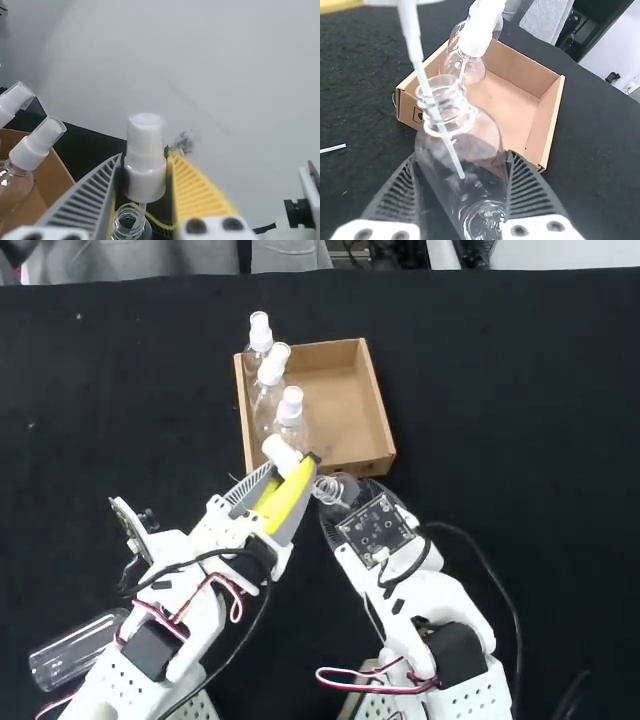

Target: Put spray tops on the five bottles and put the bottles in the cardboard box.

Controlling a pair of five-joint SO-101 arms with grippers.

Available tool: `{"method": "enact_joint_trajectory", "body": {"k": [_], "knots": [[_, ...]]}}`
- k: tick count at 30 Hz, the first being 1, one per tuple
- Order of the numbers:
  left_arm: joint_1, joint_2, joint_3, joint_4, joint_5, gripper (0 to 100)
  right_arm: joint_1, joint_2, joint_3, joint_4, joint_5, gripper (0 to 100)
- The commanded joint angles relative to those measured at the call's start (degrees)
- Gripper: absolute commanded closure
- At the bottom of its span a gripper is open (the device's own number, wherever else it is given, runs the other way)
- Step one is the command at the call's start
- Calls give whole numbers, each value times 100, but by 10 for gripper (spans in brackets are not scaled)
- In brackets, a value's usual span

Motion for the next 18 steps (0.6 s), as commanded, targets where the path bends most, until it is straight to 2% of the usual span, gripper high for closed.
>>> {"method": "enact_joint_trajectory", "body": {"k": [1, 5, 11, 18], "knots": [[154, -18, -66, -97, -44, 970, 123, -585, -365, -220, -70, 986], [154, -18, -66, -97, -44, 965, 123, -585, -356, -202, -167, 986], [154, -18, -66, -62, -44, 806, 141, -585, -321, -202, -404, 986], [145, -18, -215, 202, -26, 821, 149, -585, -303, -202, -422, 986]]}}
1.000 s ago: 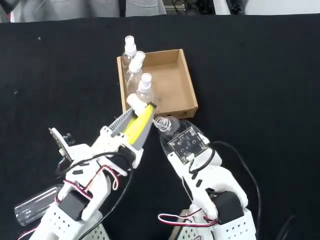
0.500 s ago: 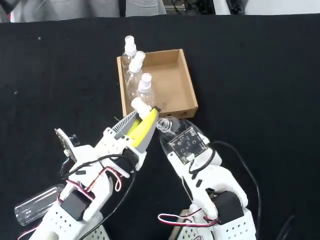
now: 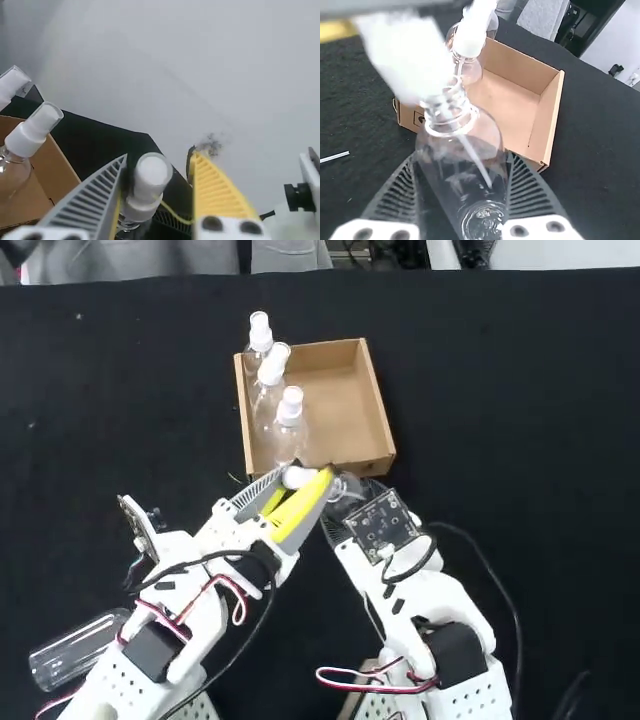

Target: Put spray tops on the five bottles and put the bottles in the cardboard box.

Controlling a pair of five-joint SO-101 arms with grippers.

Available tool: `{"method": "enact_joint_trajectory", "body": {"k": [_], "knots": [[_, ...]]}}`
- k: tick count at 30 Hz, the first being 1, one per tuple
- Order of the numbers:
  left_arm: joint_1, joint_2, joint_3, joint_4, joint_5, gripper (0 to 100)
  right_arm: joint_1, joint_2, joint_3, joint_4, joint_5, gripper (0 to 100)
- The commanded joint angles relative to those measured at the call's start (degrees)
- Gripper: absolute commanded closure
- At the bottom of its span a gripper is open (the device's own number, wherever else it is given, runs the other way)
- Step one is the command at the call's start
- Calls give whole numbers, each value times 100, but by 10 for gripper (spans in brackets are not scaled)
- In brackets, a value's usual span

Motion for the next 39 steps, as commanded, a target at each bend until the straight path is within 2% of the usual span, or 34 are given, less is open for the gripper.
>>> {"method": "enact_joint_trajectory", "body": {"k": [1, 11, 20, 26, 28, 34, 39], "knots": [[66, -35, -215, 18, -35, 821, 149, -585, -303, -202, -62, 986], [22, -35, -312, -9, -9, 864, 149, -585, -171, -237, -62, 986], [-743, -44, -567, -9, 695, 863, 158, -585, -163, -237, -62, 986], [-760, -44, -567, -9, 747, 863, 185, -585, -180, -237, -62, 986], [-760, -44, -567, -9, 738, 863, 396, -585, -207, -290, -79, 986], [-760, -44, -549, 26, 712, 863, 1187, -558, -215, -677, -949, 983], [-743, -44, -523, 26, 536, 863, 1389, -558, -224, -695, -1468, 983]]}}
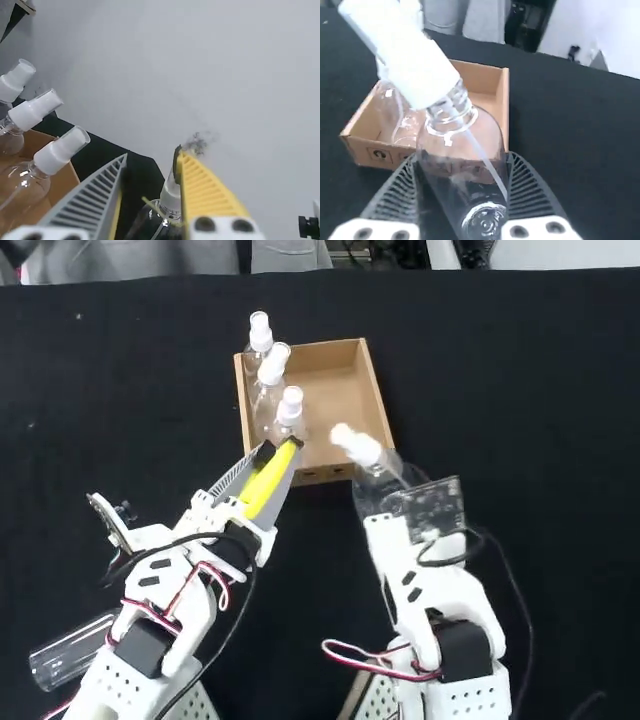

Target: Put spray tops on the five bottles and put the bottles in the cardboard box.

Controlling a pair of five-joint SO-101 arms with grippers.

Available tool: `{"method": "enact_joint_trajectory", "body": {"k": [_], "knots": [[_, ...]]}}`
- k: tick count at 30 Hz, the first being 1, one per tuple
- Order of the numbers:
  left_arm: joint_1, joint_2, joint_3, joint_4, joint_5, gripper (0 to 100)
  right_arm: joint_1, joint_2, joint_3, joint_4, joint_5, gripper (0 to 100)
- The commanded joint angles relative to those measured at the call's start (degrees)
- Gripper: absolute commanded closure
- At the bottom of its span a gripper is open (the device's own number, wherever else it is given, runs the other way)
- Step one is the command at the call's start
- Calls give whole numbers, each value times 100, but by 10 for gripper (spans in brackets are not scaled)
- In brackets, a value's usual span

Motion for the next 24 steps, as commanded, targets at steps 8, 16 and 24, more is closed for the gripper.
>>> {"method": "enact_joint_trajectory", "body": {"k": [8, 16, 24], "knots": [[312, -35, -207, 35, -791, 863, 211, -558, -242, -519, -580, 983], [629, -35, -75, 35, -1178, 863, -281, -549, -549, -88, -536, 983], [637, -26, -31, 35, -1178, 863, -659, -549, -655, 193, -527, 985]]}}
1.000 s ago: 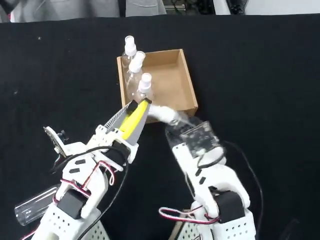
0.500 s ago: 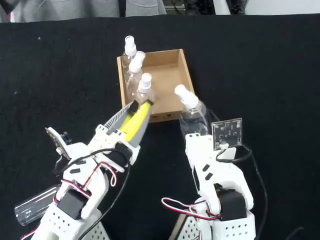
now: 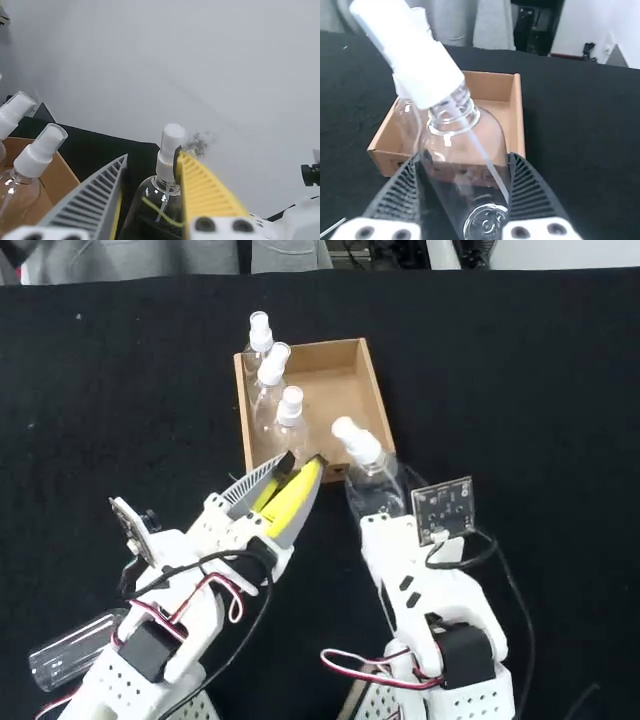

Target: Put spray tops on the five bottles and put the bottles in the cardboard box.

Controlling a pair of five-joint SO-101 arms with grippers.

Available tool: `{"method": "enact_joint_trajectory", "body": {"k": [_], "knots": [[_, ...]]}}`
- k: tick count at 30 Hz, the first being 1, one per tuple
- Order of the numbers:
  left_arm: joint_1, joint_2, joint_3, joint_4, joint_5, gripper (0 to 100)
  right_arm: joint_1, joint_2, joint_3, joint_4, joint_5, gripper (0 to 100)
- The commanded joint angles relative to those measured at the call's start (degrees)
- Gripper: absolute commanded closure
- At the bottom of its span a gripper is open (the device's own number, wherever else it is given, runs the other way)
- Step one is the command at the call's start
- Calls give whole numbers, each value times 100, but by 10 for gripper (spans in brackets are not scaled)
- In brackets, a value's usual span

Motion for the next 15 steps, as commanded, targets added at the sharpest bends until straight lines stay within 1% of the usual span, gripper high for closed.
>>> {"method": "enact_joint_trajectory", "body": {"k": [1, 5, 9, 15], "knots": [[136, -26, -31, 35, -62, 863, -220, -549, -400, 35, 35, 985], [409, -26, 57, 35, -70, 863, -229, -549, -444, 158, 484, 987], [497, -26, 92, 35, -308, 863, -448, -558, -400, 167, 545, 987], [435, -35, 31, 35, -299, 863, -448, -567, -391, 141, 519, 987]]}}
